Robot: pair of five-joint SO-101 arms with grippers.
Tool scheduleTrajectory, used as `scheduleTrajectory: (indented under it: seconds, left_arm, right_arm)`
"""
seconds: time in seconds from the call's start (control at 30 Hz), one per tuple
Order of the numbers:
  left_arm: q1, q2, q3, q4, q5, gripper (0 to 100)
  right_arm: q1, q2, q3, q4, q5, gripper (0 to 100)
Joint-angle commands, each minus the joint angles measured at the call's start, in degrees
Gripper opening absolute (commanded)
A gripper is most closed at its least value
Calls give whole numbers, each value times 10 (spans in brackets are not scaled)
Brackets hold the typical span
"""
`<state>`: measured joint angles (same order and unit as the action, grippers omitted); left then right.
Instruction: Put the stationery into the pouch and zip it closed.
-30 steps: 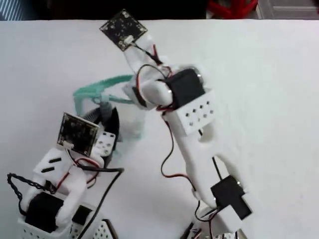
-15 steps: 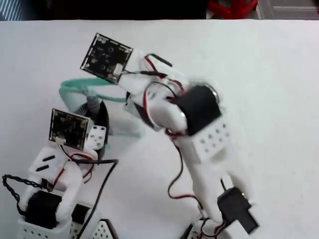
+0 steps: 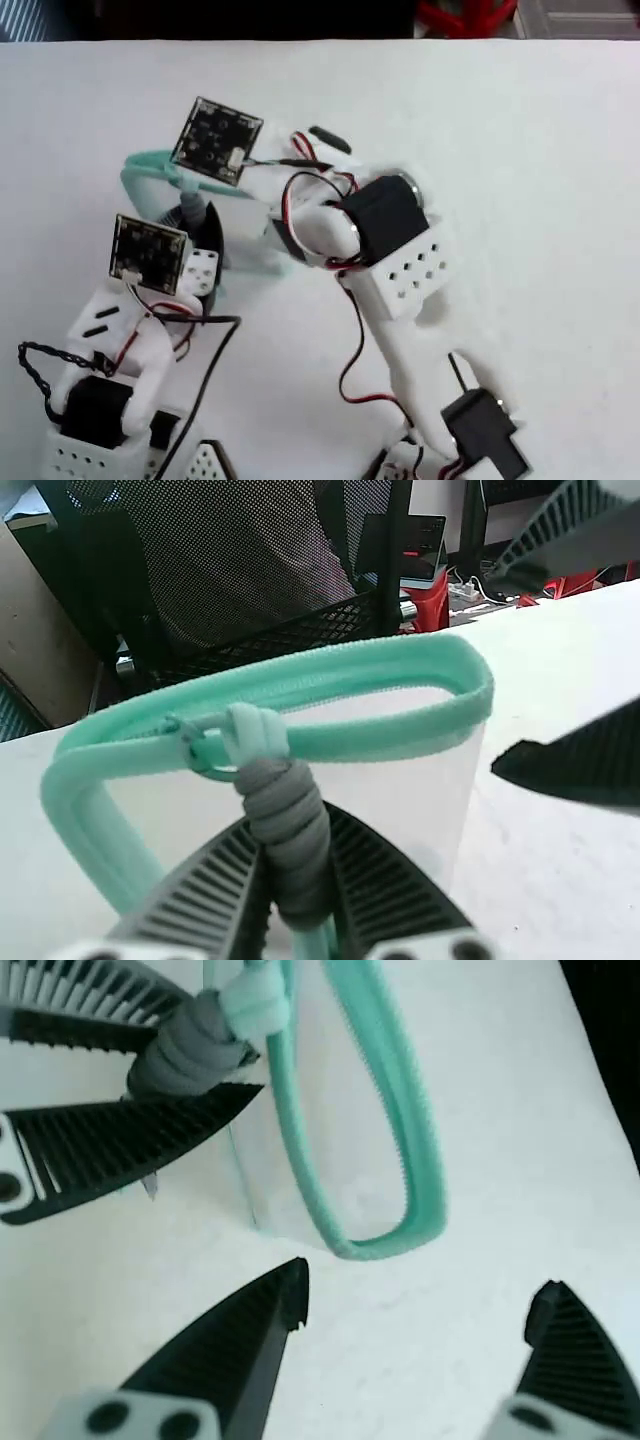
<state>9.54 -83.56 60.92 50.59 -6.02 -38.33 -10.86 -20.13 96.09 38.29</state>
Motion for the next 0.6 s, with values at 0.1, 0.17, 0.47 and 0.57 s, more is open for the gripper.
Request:
scheduleTrajectory:
  seconds: [0.1,0.17,0.47,0.57]
  left_arm:
    - [-4,0,-2,-11,6,24]
    - [0,0,-1,-11,6,24]
    - [0,0,-2,-11,6,24]
    - [0,0,-2,-11,6,24]
  right_arm:
    - [-1,-98,106,-54,4,341]
    - [5,-113,140,-92,3,342]
    - [-18,-101,226,-190,-1,343]
    - [-17,-105,230,-225,-23,343]
